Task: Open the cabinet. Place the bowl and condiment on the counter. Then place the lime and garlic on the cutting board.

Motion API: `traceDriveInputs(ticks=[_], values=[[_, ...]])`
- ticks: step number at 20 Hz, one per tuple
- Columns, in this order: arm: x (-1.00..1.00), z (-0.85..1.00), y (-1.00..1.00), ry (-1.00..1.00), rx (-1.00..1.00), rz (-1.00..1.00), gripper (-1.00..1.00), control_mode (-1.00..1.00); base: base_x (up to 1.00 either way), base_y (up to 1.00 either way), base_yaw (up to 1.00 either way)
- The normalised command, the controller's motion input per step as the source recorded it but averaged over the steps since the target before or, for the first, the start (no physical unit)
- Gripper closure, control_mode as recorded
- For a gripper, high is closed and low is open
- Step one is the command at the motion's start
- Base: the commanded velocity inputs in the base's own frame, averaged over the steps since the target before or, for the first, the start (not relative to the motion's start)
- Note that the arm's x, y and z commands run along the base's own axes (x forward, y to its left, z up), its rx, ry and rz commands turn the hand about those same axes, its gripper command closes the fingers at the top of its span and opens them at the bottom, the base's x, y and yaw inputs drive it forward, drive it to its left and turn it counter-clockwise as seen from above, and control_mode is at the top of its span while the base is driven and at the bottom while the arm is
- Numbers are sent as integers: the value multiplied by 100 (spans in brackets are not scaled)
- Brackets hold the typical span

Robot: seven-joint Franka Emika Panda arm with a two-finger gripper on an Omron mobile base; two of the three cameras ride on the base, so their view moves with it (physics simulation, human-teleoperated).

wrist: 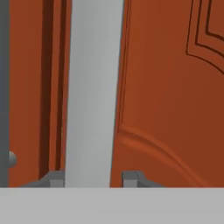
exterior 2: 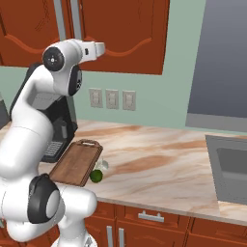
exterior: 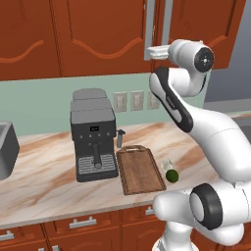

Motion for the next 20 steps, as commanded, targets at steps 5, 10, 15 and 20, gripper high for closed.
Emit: traceDriveInputs(ticks=[5,10,15,20], values=[[-26,25,-29,0,1,0,100,-100,0,0,0],[-34,30,-35,0,2,0,100,-100,0,0,0],[-34,32,-38,2,3,-2,100,-100,0,0,0],[-32,32,-39,4,1,-3,100,-100,0,0,0]])
